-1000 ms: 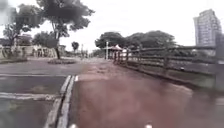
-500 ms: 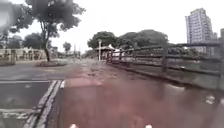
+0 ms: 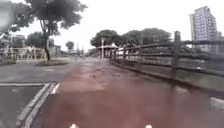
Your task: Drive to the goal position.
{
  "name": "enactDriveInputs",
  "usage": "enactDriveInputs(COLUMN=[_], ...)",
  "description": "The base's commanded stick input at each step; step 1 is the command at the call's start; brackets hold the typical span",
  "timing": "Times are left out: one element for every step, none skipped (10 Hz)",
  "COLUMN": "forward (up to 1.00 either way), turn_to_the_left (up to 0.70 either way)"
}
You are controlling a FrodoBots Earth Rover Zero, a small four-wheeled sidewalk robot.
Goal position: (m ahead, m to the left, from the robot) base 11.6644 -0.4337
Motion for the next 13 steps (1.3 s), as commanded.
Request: enactDriveInputs(forward=[0.85,0.85,0.85,0.85,0.85,0.85,0.85,0.85,0.85,0.85,0.85,0.85,0.85], turn_to_the_left=[0.35,0.26,0.02,0.02,0.02,0.02,0.02,0.02,0.02,0.02,0.02,0.02,0.02])
